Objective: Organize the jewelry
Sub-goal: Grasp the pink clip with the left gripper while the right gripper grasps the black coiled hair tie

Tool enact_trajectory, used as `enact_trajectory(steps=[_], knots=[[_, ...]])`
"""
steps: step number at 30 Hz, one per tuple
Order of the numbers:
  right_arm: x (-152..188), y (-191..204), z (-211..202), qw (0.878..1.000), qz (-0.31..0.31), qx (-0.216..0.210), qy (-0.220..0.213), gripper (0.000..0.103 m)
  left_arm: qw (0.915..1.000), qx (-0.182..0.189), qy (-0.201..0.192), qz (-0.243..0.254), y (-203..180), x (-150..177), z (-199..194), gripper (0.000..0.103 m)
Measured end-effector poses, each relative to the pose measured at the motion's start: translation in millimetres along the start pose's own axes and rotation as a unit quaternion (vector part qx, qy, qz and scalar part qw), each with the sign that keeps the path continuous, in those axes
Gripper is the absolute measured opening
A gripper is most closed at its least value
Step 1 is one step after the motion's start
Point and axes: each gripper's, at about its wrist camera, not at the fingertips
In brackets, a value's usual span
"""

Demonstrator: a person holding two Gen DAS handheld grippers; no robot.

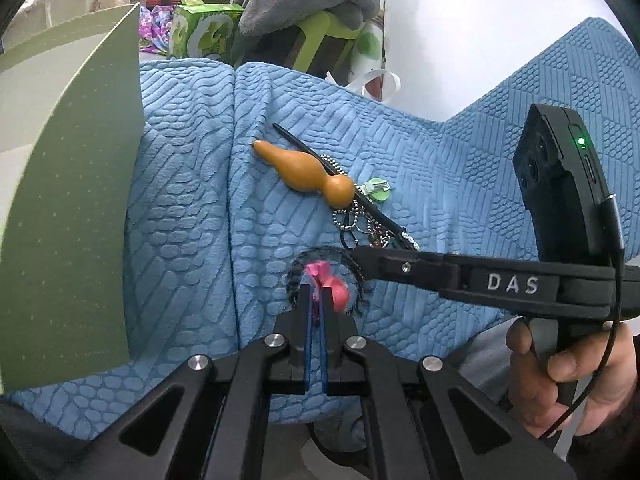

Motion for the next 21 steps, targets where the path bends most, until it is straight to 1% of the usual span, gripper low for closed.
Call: enact_trajectory(steps=[5,7,10,13,16,18,21], knots=[[-2,-7,-4,1.000,0.025,-0.017,-0.004,0.019,1.0000,0.006,-0.002,-0.001,-2,1,-2,0.000],[-2,-7,-5,1.000,0.022,-0.007,-0.008,0.019,0.9999,0.012,-0.008,-0.001,-4,-1,-8,0.000],[-2,-10,-4,0.999,0.031,-0.012,-0.006,0.019,0.9998,0.012,-0.016,-0.003,-4,-4,-13,0.000],[-2,-14,-8,0.999,0.037,-0.008,-0.014,0.019,0.9997,0.009,-0.021,-0.004,-2,-4,-19,0.000],[-2,-14,-6,0.999,0.030,-0.004,-0.010,0.019,0.9997,0.001,-0.024,-0.004,0,-3,-22,0.000],[0,-11,-2,1.000,0.017,0.009,-0.002,0.019,0.9997,0.000,-0.025,-0.003,1,-2,-23,0.000],[2,-4,7,0.999,-0.013,0.043,0.009,0.019,0.9995,-0.010,-0.029,0.003,1,-1,-25,0.000]])
Point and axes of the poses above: each gripper's, at about its wrist camera, not at the fingertips, and z roughly the way its jaws point, y to its left, x to its underside, and after that the axes turned 2 degrees about x, right-handed
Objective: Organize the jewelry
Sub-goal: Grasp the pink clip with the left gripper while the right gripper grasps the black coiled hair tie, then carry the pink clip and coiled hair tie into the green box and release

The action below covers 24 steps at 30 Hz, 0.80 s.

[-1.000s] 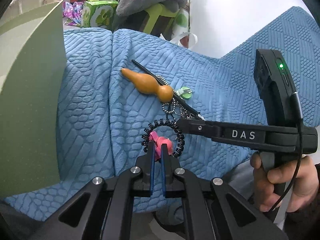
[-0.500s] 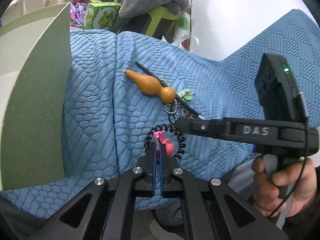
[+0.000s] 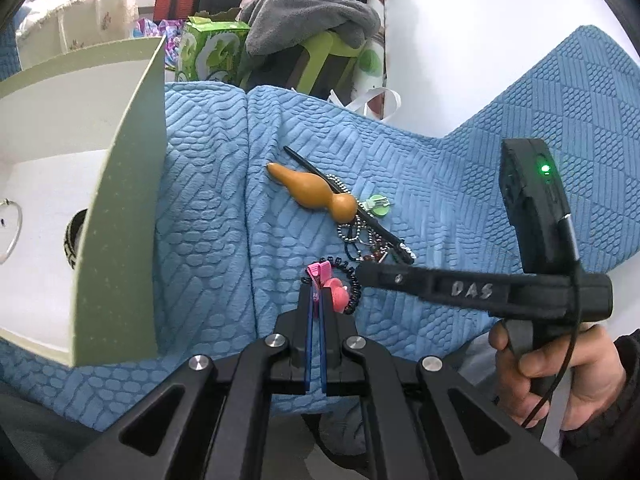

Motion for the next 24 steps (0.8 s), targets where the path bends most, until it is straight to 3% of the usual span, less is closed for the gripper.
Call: enact_trajectory(steps=[8,11,21,24], knots=[[9,37,17,0.990,-0.110,0.083,-0.008,0.017,0.9999,-0.014,-0.005,-0.006,7,0,0,0.000],[15,50,22,0.980,-0.149,0.133,-0.020,0.007,0.9998,-0.016,-0.007,-0.008,9,1,0,0.000],[16,39,-24,0.983,-0.085,0.138,-0.081,0.006,0.9992,-0.006,-0.037,-0.010,6,-12,-34,0.000],[11,42,-47,0.983,-0.071,0.135,-0.105,0.006,0.9985,-0.015,-0.052,0.010,0,-22,-51,0.000]])
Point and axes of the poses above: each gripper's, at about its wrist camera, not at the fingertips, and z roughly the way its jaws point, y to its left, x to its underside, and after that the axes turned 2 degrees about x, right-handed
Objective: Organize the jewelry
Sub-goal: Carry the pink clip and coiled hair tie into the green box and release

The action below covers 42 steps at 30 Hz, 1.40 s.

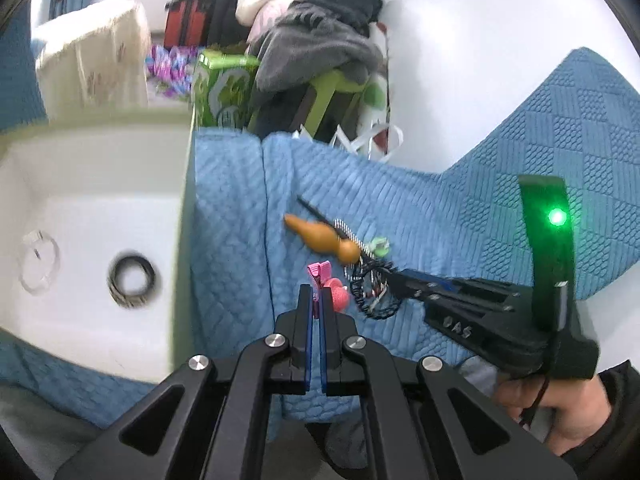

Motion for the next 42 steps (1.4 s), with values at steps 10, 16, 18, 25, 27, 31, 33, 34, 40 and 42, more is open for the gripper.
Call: enact_trajectory(steps=[10,16,18,25,27,31,33,34,40,42], knots=[[-59,17,-55,0.998,0.005,-0.003,-0.065,0.006,0.9978,-0.024,-0.055,0.026,4,-50,-62,0.000],[-91,61,-98,0.993,-0.031,-0.002,-0.116,0.006,0.9961,-0.037,-0.079,0.013,28,-75,-92,0.000],[-102,78,-107,0.991,-0.036,-0.020,-0.126,0.006,0.9951,-0.046,-0.086,0.015,36,-84,-101,0.000],[-116,146,-107,0.987,-0.070,-0.037,-0.141,0.006,0.9928,-0.078,-0.090,0.011,80,-93,-121,0.000],[-111,159,-93,0.988,-0.072,-0.045,-0.128,0.006,0.9926,-0.088,-0.084,0.007,94,-89,-119,0.000],[-92,178,-65,0.992,-0.067,-0.061,-0.092,0.006,0.9927,-0.103,-0.061,-0.017,133,-76,-112,0.000],[-82,184,-50,0.993,-0.068,-0.062,-0.075,0.006,0.9925,-0.108,-0.051,-0.024,147,-67,-110,0.000],[-77,187,-46,0.993,-0.069,-0.061,-0.070,0.006,0.9916,-0.119,-0.040,-0.028,155,-63,-106,0.000],[-54,198,-18,0.995,-0.072,-0.055,-0.033,0.007,0.9920,-0.122,-0.009,-0.031,175,-41,-87,0.000],[-51,199,-12,0.995,-0.075,-0.056,-0.025,0.007,0.9922,-0.119,-0.003,-0.036,178,-37,-83,0.000]])
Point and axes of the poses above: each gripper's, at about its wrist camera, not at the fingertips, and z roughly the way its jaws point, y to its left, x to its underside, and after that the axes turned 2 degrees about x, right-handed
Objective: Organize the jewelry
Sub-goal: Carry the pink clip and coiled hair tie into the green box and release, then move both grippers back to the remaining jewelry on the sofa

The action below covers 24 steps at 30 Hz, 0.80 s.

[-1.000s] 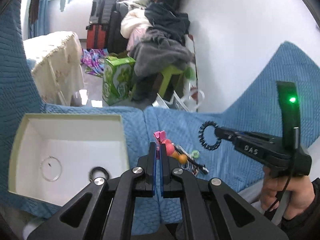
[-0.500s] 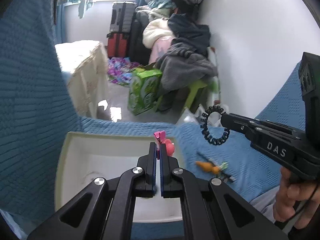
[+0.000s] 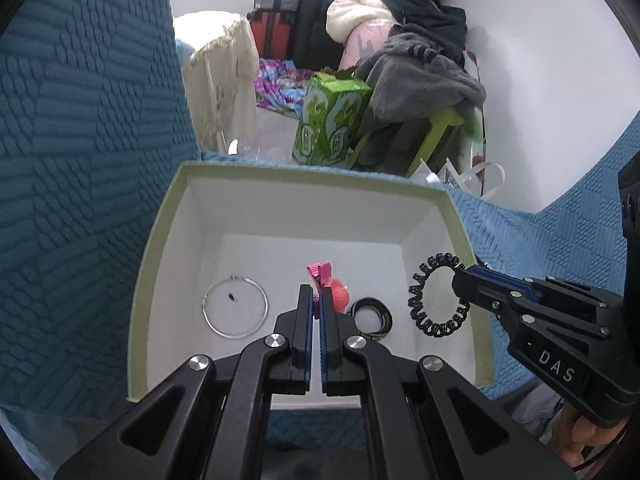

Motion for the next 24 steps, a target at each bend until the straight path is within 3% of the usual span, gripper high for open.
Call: enact_trajectory(steps=[6,7,8,10,12,14,16,24], knots=[[-2,1,-5,1.000,0.000,-0.028,0.004,0.010,1.0000,0.002,-0.001,-0.003,-7,-2,1,0.004],[-3,0,-8,0.999,-0.001,-0.036,0.001,0.015,1.0000,-0.005,-0.004,-0.007,-7,-4,0,0.005],[-5,0,-10,0.999,-0.002,-0.042,-0.001,0.027,0.9998,-0.013,-0.003,-0.011,-7,-6,-2,0.005],[-7,-3,-22,0.999,-0.004,-0.052,-0.016,0.030,0.9995,-0.023,-0.004,-0.021,-8,-10,-7,0.005],[-9,-7,-33,0.998,-0.005,-0.056,-0.035,0.030,0.9993,-0.025,-0.012,-0.025,-10,-13,-14,0.013],[-13,-12,-44,0.997,-0.006,-0.061,-0.047,0.030,0.9989,-0.029,-0.028,-0.025,-18,-17,-25,0.046],[-16,-21,-59,0.996,-0.007,-0.057,-0.063,0.030,0.9982,-0.029,-0.049,-0.019,-29,-20,-37,0.054],[-25,-72,-123,0.990,0.010,-0.046,-0.136,0.030,0.9955,0.006,-0.094,-0.015,-85,-33,-64,0.054]])
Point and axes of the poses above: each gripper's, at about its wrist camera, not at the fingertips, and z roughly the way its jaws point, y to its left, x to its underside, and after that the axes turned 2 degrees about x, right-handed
